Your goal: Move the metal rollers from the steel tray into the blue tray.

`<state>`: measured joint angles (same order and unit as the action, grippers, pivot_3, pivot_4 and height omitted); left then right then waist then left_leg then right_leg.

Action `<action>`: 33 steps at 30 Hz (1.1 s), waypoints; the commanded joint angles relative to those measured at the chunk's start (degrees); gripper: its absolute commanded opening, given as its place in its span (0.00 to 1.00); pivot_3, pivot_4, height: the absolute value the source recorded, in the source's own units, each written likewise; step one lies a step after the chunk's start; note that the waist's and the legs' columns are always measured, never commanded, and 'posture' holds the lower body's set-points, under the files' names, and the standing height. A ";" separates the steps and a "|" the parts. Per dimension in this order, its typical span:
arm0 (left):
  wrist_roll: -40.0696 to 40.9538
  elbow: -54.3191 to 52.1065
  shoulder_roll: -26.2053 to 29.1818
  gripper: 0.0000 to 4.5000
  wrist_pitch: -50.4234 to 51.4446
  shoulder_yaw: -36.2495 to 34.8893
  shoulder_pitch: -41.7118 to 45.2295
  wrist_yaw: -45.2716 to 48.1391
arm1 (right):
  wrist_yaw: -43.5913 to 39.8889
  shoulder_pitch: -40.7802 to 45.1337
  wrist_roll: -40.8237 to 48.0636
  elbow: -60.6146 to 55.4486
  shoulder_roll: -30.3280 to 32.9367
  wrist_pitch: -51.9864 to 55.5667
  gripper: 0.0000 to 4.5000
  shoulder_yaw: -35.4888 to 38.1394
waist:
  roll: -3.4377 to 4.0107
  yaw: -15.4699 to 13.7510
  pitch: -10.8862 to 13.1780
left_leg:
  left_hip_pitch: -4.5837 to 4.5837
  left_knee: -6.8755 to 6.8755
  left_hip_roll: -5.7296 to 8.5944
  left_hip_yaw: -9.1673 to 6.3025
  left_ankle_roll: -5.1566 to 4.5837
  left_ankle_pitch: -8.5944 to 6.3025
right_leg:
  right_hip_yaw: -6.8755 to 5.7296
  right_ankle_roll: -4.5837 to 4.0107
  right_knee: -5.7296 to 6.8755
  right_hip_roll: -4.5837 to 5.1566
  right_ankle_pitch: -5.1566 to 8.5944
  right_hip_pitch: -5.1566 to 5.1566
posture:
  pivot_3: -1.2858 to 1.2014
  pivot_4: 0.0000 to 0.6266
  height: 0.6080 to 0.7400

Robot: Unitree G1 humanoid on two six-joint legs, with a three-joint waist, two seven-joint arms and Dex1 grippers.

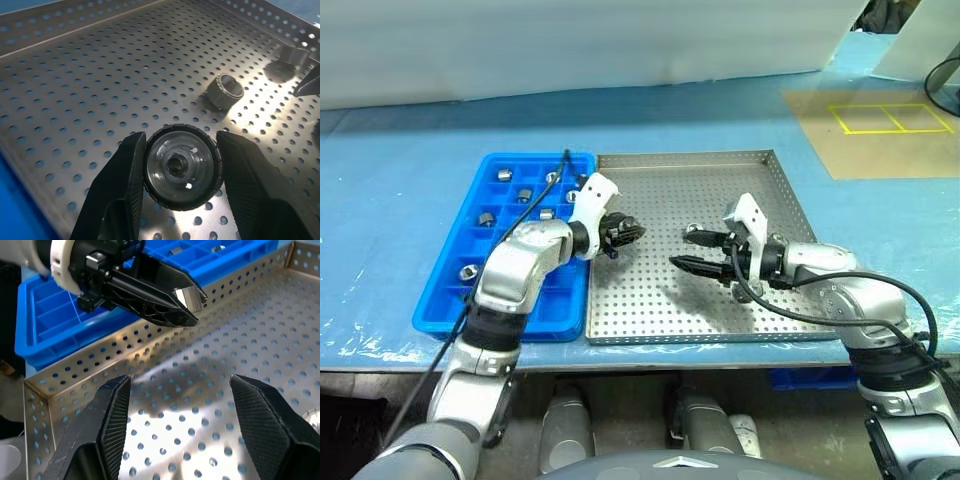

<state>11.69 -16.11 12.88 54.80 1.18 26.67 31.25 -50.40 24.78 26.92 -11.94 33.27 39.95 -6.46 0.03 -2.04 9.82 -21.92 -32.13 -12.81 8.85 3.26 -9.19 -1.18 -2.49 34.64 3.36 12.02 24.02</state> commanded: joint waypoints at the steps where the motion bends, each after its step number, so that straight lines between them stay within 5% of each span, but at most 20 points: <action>1: -0.27 -11.07 -2.66 0.42 0.44 -6.34 -5.27 -8.61 | -1.70 3.32 -1.81 3.66 -1.51 -4.67 0.72 -1.22 | -0.03 -0.43 0.01 | -0.04 0.00 -0.01 -0.01 -0.01 -0.01 | -0.03 0.00 -0.01 0.00 0.00 0.02 | 0.52 0.24 1.00; 19: -5.99 -41.13 -10.81 0.42 1.89 -10.57 -32.70 -31.17 | -15.80 16.75 -9.01 28.41 -10.95 -16.92 0.72 -8.67 | -0.22 -6.37 0.14 | -0.41 -0.03 -0.05 -0.19 -0.28 -0.17 | -0.25 -0.01 -0.10 0.04 0.02 0.22 | 0.66 0.24 1.00; 27: -5.45 -42.96 -12.42 0.42 3.15 -11.37 -39.15 -32.97 | -18.47 18.15 -10.80 32.05 -12.70 -18.84 0.72 -8.45 | -0.24 -8.81 0.15 | -0.43 -0.04 -0.02 -0.24 -0.28 -0.17 | -0.26 0.01 -0.11 0.06 0.03 0.21 | 0.68 0.24 1.00; 33: -3.96 -40.28 -11.12 0.42 3.86 -12.94 -36.11 -31.67 | -18.71 17.39 -11.07 30.98 -12.01 -18.28 0.72 -7.44 | -0.24 -9.77 0.16 | -0.41 -0.04 -0.05 -0.25 -0.27 -0.17 | -0.25 0.01 -0.09 0.03 0.03 0.22 | 0.67 0.24 1.00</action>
<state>7.23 -55.91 1.19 58.82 -10.81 -10.16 -0.92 -68.63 41.61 15.47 20.50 20.70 22.12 -15.26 -0.21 -11.82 9.98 -22.33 -32.17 -12.85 8.60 2.99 -9.36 -1.42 -2.48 34.55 3.40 12.04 24.23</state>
